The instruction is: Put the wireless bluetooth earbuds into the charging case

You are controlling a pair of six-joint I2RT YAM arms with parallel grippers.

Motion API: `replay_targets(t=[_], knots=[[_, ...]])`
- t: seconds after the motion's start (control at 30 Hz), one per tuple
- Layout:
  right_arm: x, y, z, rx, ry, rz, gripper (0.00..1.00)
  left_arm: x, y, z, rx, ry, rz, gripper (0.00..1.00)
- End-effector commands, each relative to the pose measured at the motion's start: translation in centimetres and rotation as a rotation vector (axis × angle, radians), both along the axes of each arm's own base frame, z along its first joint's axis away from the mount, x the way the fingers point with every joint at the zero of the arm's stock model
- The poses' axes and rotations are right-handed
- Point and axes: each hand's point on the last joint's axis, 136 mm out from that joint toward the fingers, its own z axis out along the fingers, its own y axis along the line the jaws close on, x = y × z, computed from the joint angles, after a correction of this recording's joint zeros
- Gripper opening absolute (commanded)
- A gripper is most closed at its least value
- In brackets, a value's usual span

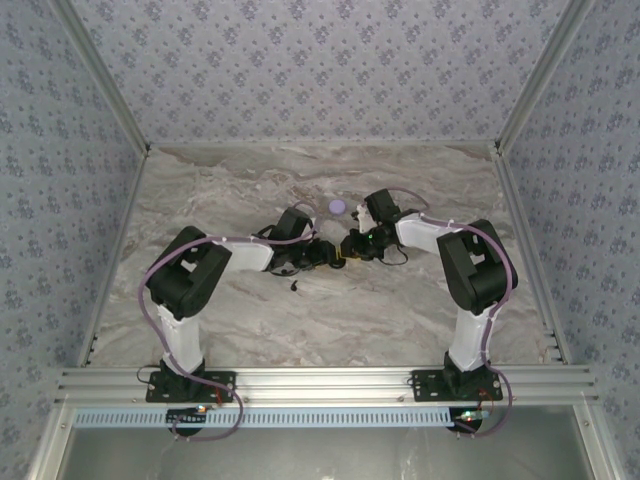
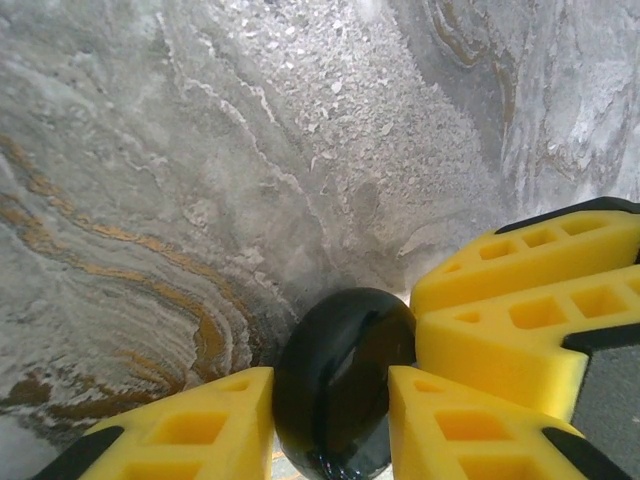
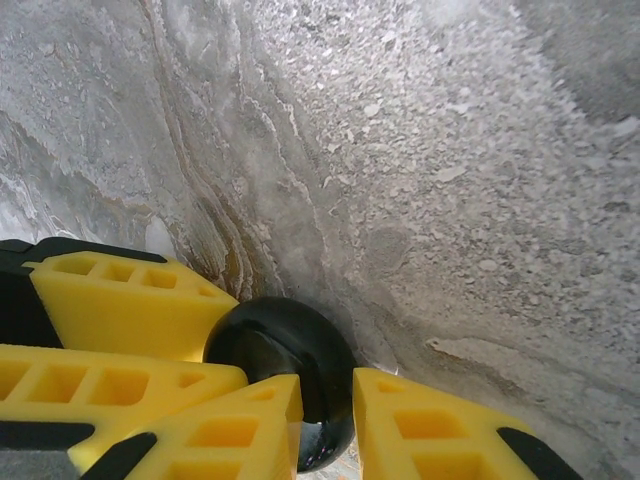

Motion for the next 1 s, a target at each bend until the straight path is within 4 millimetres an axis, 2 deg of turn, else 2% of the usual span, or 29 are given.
replay_targets(t=[0.0, 0.2, 0.7, 0.97], knots=[[-1.07, -0.06, -0.77, 0.008, 0.054, -0.003, 0.22, -0.75, -1.68, -0.2, -0.044, 0.029, -0.04, 0.32], [-0.95, -0.27, -0.64, 0.011, 0.056, -0.011, 0.22, -0.58, -2.02, 0.28, -0.074, 0.025, -0.032, 0.4], [-1.18, -0.44, -0.86, 0.065, 0.081, -0.026, 0.24, -0.28, -1.99, 0.62, -0.112, 0.014, 0.003, 0.41], [-1.45, -0.6, -1.21, 0.102, 0.104, -0.038, 0.32, -0.22, -1.62, 0.28, -0.099, 0.016, 0.022, 0.42]])
